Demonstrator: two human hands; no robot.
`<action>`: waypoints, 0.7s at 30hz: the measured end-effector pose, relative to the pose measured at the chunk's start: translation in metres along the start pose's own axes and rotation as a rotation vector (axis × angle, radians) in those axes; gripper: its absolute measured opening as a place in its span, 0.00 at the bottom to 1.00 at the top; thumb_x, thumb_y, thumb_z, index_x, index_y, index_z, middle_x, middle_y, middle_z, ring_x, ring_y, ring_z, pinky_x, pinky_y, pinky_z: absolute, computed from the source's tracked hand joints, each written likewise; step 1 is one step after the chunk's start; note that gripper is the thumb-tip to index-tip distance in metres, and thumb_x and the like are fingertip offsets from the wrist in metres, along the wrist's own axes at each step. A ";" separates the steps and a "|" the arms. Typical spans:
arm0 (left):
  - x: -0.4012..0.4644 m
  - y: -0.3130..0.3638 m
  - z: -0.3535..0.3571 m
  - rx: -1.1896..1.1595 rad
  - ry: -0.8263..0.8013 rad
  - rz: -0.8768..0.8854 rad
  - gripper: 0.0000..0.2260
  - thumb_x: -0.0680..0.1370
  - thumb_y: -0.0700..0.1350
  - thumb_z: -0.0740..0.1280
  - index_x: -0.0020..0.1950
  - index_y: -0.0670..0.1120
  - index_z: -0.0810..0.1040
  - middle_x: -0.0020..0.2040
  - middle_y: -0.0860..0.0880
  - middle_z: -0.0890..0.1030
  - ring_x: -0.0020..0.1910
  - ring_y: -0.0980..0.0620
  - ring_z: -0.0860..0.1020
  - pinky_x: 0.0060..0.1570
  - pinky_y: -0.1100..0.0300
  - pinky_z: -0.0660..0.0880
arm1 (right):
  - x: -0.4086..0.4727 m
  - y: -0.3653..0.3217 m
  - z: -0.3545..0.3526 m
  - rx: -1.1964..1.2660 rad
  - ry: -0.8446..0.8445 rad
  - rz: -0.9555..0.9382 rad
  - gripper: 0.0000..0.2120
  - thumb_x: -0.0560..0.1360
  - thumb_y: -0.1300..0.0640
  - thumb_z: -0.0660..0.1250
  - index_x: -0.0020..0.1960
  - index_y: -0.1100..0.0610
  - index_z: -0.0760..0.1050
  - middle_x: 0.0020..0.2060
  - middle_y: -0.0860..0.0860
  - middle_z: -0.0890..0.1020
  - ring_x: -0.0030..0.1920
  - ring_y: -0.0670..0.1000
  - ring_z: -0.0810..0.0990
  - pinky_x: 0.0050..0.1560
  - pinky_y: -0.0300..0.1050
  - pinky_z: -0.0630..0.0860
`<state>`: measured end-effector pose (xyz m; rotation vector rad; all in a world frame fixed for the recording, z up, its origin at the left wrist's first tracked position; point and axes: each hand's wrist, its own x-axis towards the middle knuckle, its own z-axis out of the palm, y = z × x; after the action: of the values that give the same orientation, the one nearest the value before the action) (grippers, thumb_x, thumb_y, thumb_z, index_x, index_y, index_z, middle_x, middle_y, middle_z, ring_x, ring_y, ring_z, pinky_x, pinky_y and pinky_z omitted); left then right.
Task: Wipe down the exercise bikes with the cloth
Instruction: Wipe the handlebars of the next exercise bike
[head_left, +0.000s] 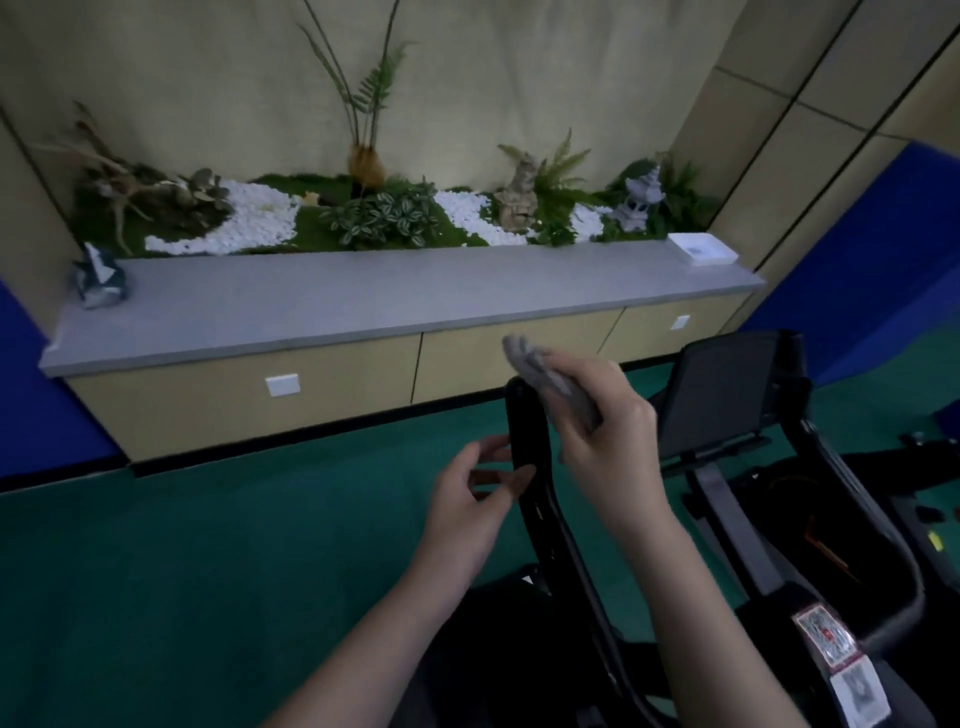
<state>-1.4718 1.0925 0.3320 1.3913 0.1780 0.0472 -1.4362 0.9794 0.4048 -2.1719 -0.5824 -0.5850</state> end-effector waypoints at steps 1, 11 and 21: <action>-0.002 0.000 0.001 -0.021 0.019 -0.020 0.10 0.74 0.41 0.71 0.53 0.53 0.78 0.51 0.54 0.82 0.48 0.57 0.79 0.47 0.66 0.75 | 0.006 0.005 0.001 0.021 -0.088 -0.082 0.12 0.75 0.68 0.66 0.57 0.59 0.79 0.52 0.45 0.80 0.56 0.48 0.78 0.57 0.39 0.74; -0.029 -0.009 0.018 -0.212 0.132 -0.121 0.08 0.75 0.38 0.70 0.51 0.49 0.80 0.47 0.54 0.82 0.40 0.69 0.78 0.42 0.74 0.72 | 0.047 0.027 -0.004 -0.058 -0.821 -0.542 0.12 0.73 0.70 0.68 0.54 0.61 0.81 0.49 0.54 0.81 0.57 0.51 0.76 0.58 0.40 0.72; -0.044 -0.020 0.029 -0.289 0.241 -0.157 0.10 0.74 0.43 0.72 0.55 0.48 0.80 0.51 0.51 0.81 0.46 0.63 0.77 0.42 0.75 0.71 | 0.081 0.008 0.007 -0.263 -1.196 -0.773 0.12 0.76 0.49 0.66 0.48 0.56 0.82 0.42 0.50 0.84 0.47 0.50 0.77 0.48 0.36 0.70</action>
<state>-1.5125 1.0541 0.3219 1.0770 0.4629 0.1059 -1.3662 0.9970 0.4434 -2.3287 -2.1072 0.4046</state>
